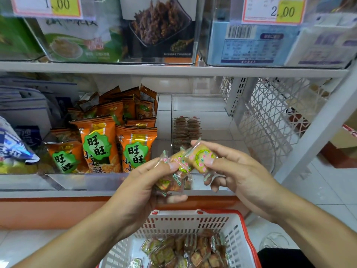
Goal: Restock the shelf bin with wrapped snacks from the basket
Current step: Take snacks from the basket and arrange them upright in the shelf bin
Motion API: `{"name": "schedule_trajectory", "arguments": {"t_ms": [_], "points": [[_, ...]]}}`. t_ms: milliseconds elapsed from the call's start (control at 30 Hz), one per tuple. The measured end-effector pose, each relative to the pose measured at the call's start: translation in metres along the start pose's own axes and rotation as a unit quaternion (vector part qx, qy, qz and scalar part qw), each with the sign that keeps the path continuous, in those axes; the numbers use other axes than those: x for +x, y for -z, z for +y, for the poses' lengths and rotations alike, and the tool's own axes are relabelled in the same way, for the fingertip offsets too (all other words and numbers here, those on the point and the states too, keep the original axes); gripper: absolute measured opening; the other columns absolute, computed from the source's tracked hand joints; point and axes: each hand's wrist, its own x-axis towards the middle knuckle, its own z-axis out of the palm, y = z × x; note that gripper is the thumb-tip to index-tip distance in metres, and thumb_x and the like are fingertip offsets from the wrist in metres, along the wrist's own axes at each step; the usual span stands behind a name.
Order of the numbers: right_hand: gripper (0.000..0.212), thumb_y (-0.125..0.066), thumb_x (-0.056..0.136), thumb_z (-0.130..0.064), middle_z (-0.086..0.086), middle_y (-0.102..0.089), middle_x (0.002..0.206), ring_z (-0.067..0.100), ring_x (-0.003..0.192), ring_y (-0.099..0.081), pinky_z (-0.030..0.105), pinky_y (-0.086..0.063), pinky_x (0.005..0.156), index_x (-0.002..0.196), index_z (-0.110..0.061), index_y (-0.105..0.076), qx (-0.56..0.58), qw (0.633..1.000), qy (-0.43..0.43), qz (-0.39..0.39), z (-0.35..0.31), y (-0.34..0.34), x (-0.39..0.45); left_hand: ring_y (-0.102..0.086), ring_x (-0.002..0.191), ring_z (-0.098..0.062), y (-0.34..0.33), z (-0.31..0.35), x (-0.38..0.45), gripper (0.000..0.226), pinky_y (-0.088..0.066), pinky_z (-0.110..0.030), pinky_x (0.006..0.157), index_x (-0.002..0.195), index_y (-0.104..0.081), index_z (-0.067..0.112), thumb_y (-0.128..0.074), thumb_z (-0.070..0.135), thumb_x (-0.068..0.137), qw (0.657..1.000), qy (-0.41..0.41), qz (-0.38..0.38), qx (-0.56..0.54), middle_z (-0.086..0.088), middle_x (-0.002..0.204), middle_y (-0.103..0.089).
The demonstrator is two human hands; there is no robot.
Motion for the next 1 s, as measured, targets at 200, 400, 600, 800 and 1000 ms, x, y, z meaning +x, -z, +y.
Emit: {"name": "schedule_trajectory", "arguments": {"t_ms": [200, 400, 600, 800, 1000], "points": [[0.031, -0.066, 0.090, -0.023, -0.001, -0.070, 0.101, 0.012, 0.085, -0.062, 0.028, -0.055, 0.068, 0.120, -0.018, -0.072, 0.025, 0.994, -0.089, -0.056, 0.002, 0.000, -0.003, -0.071, 0.093, -0.023, 0.003, -0.003, 0.001, 0.040, -0.062, -0.039, 0.074, 0.106, -0.076, 0.010, -0.087, 0.028, 0.072, 0.997, -0.039, -0.009, 0.073, -0.019, 0.111, -0.074], [0.034, -0.061, 0.092, -0.026, 0.007, -0.071, 0.117, 0.016, 0.095, -0.065, 0.028, -0.057, 0.075, 0.121, -0.012, -0.072, 0.089, 0.983, -0.135, -0.091, 0.001, -0.001, -0.006, -0.072, 0.099, -0.030, 0.004, -0.009, 0.002, 0.044, -0.062, -0.044, 0.078, 0.109, -0.076, 0.011, -0.086, 0.031, 0.071, 0.994, -0.059, -0.014, 0.095, -0.021, 0.113, -0.073], [0.032, -0.057, 0.095, -0.007, 0.027, -0.070, 0.117, 0.030, 0.100, -0.073, 0.033, -0.062, 0.080, 0.122, 0.010, -0.064, 0.374, 0.909, -0.172, 0.059, 0.014, -0.026, -0.004, -0.071, 0.101, -0.017, -0.001, -0.024, 0.006, 0.028, -0.059, -0.031, 0.081, 0.092, -0.080, 0.021, -0.084, 0.037, 0.070, 0.957, -0.198, 0.093, 0.191, -0.008, 0.115, -0.068], [0.028, -0.055, 0.098, -0.013, 0.018, -0.074, 0.112, 0.024, 0.094, -0.073, 0.039, -0.061, 0.086, 0.118, -0.002, -0.070, 0.336, 0.918, -0.196, 0.081, 0.014, -0.029, -0.005, -0.066, 0.108, -0.006, -0.004, -0.031, 0.009, 0.031, -0.049, -0.017, 0.090, 0.091, -0.076, 0.039, -0.078, 0.056, 0.066, 0.908, -0.259, 0.135, 0.300, 0.006, 0.114, -0.065], [0.029, -0.054, 0.096, -0.010, 0.017, -0.072, 0.117, 0.023, 0.100, -0.064, 0.039, -0.050, 0.095, 0.119, -0.006, -0.071, 0.275, 0.948, -0.145, 0.073, 0.006, -0.023, -0.005, -0.074, 0.086, -0.027, -0.007, -0.037, 0.009, 0.073, -0.063, -0.042, 0.081, 0.096, -0.074, 0.008, -0.089, 0.067, 0.055, 0.994, -0.061, 0.071, 0.061, -0.018, 0.095, -0.075]]}}
